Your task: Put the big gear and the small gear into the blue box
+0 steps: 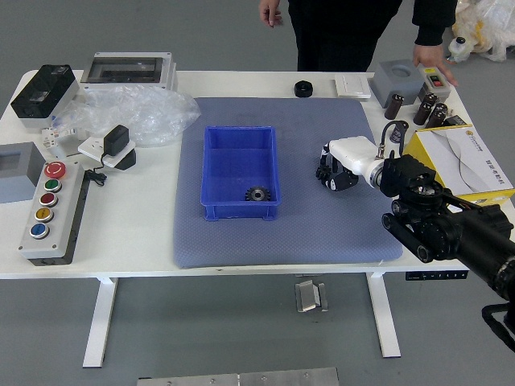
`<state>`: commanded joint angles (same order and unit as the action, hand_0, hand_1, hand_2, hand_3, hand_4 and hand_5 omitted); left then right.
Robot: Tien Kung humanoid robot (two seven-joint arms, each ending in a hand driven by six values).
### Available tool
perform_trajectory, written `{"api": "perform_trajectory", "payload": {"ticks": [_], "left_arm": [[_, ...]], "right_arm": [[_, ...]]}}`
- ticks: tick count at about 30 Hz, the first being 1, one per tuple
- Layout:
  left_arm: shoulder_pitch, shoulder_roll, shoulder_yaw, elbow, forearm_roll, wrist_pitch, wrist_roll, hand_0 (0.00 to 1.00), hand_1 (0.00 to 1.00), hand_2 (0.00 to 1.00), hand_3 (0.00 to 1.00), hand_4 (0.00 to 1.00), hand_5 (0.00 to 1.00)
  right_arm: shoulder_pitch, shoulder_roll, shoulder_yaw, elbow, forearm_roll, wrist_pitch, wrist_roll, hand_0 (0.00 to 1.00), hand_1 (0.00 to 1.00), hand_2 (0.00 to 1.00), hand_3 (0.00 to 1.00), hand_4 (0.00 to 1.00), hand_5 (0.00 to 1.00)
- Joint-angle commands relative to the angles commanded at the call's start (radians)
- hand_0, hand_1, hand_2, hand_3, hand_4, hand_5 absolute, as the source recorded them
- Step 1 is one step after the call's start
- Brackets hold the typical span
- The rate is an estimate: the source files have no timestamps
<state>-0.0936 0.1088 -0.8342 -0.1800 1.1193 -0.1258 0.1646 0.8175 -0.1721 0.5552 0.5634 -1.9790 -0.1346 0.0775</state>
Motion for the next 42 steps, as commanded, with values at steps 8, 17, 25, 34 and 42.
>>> {"api": "perform_trajectory", "payload": {"ticks": [8,17,25,34,42], "left_arm": [[0.000,0.000,-0.001,0.000,0.000,0.000,0.000,0.853,0.823,0.805,0.828,0.675,0.308],[0.000,0.000,-0.003,0.000,0.001,0.000,0.000,0.853,0.822,0.805,0.828,0.674,0.307],[0.001,0.001,-0.004,0.000,0.000,0.001,0.000,0.853,0.823,0.805,0.828,0.674,0.307],[0.002,0.008,-0.005,0.000,-0.004,0.002,-0.001,0.853,0.823,0.805,0.828,0.674,0.306],[0.002,0.009,-0.007,0.000,-0.001,0.001,-0.002,0.853,0.823,0.805,0.827,0.674,0.306]], "right_arm": [[-0.002,0.001,0.001,0.001,0.000,-0.012,0.000,0.579,0.390,0.452,0.571,0.712,0.092],[-0.004,0.003,0.007,-0.002,0.005,-0.017,0.000,0.573,0.388,0.448,0.562,0.703,0.112],[-0.001,-0.004,0.010,0.004,0.013,-0.018,0.002,0.572,0.389,0.443,0.549,0.708,0.138],[0.015,-0.039,0.024,0.032,0.022,-0.016,-0.001,0.574,0.390,0.442,0.549,0.704,0.147],[0.017,-0.047,0.020,0.043,0.032,-0.010,-0.003,0.579,0.392,0.445,0.544,0.699,0.155]]}}
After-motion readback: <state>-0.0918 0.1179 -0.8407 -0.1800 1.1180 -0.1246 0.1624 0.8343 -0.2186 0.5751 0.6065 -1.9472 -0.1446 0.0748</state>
